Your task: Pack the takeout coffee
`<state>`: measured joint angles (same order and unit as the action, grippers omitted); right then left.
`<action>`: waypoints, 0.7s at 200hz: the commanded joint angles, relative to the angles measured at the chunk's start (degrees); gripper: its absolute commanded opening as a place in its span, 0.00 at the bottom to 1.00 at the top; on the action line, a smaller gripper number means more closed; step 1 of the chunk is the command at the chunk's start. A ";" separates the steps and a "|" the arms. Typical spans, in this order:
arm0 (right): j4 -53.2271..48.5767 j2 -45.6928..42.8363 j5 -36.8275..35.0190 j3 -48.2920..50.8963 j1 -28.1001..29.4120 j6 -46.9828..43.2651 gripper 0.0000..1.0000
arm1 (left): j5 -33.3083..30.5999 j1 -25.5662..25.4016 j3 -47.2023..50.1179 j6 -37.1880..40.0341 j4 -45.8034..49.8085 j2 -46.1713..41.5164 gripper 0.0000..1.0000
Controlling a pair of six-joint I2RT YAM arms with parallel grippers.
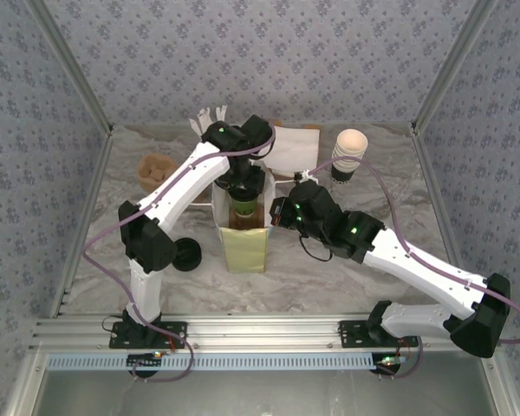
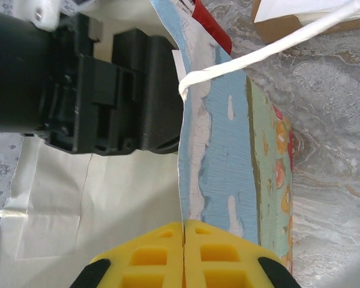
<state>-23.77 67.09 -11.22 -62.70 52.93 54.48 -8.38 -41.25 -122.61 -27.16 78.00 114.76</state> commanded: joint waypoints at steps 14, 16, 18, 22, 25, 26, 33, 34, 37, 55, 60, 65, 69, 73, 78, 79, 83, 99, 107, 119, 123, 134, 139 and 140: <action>-0.66 -1.26 -1.87 1.05 0.24 0.84 0.00 | -0.75 -0.08 3.61 -1.67 -4.20 -3.14 0.51; -0.66 -1.26 -1.81 1.06 0.20 0.88 0.00 | -0.78 -0.06 3.74 -1.67 -4.31 -3.14 0.51; -0.69 -1.30 -1.79 0.95 0.21 0.89 0.00 | -0.83 -0.06 3.83 -1.71 -4.40 -3.14 0.51; -0.67 -1.26 -1.78 0.98 0.24 0.88 0.00 | -0.92 -0.04 4.06 -1.67 -4.56 -3.06 0.51; -0.60 -1.28 -1.71 1.03 0.24 0.88 0.00 | -0.93 -0.10 4.23 -1.75 -4.70 -3.13 0.51; -0.59 -1.27 -1.70 1.01 0.24 0.89 0.00 | -0.93 -0.07 4.27 -1.75 -4.74 -3.13 0.51; -0.61 -1.26 -1.61 1.00 0.21 0.89 0.00 | -0.94 -0.04 4.83 -1.76 -5.35 -3.19 0.51; -0.64 -1.26 -1.61 1.00 0.23 0.89 0.00 | -0.89 -0.05 4.88 -1.76 -5.42 -3.25 0.51; -0.61 -1.26 -1.61 0.98 0.18 0.88 0.00 | -0.85 -0.01 5.04 -1.78 -5.64 -3.29 0.51; -0.66 -1.35 -1.56 1.12 0.24 0.85 0.00 | -0.94 -0.01 5.65 -1.83 -6.39 -3.09 0.51; -0.66 -1.35 -1.54 1.09 0.25 0.88 0.00 | -0.93 -0.02 5.86 -1.82 -6.65 -3.11 0.51; -0.72 -1.35 -1.61 1.09 0.23 0.94 0.00 | -0.93 -0.01 6.10 -1.80 -6.84 -3.06 0.51; -0.74 -1.43 -1.53 1.10 0.20 0.92 0.00 | -0.93 0.05 6.27 -1.80 -6.96 -3.06 0.51; -0.75 -1.44 -1.52 1.09 0.20 0.90 0.00 | -0.87 0.11 6.44 -1.83 -7.08 -3.03 0.51; -0.75 -1.44 -1.52 1.20 0.19 0.91 0.00 | -0.93 0.08 6.64 -1.85 -7.28 -3.03 0.51; -0.75 -1.48 -1.52 1.19 0.17 0.92 0.00 | -0.93 0.06 6.66 -1.85 -7.31 -3.04 0.51; -0.73 -1.50 -1.50 1.20 0.19 0.97 0.00 | -0.93 0.08 6.92 -1.82 -7.52 -3.09 0.51; -0.70 -1.61 -1.53 1.26 0.25 0.94 0.00 | -0.42 0.13 7.71 -1.85 -8.01 -3.10 0.50; -0.62 -1.61 -1.52 1.33 0.18 0.93 0.00 | -0.37 0.12 7.89 -1.85 -7.88 -2.97 0.50; -0.73 -1.61 -1.52 1.44 0.25 0.91 0.00 | -0.25 0.13 8.32 -1.93 -7.85 -2.81 0.51; -0.71 -1.61 -1.52 1.50 0.23 0.97 0.00 | -0.24 0.17 8.46 -1.85 -7.86 -2.71 0.51; -0.61 -1.61 -1.52 1.46 0.24 0.96 0.00 | -0.40 0.19 8.91 -1.85 -7.85 -2.49 0.51; -0.61 -1.62 -1.52 1.53 0.21 0.90 0.00 | -0.55 0.21 9.19 -1.85 -7.86 -2.40 0.50; -0.64 -1.61 -1.52 1.53 0.27 0.90 0.00 | -0.52 0.21 9.21 -1.85 -7.86 -2.38 0.50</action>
<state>-23.73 66.59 -11.42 -62.26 52.93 54.68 -8.36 -41.25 -114.43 -28.18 70.74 113.91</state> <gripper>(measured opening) 0.074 0.623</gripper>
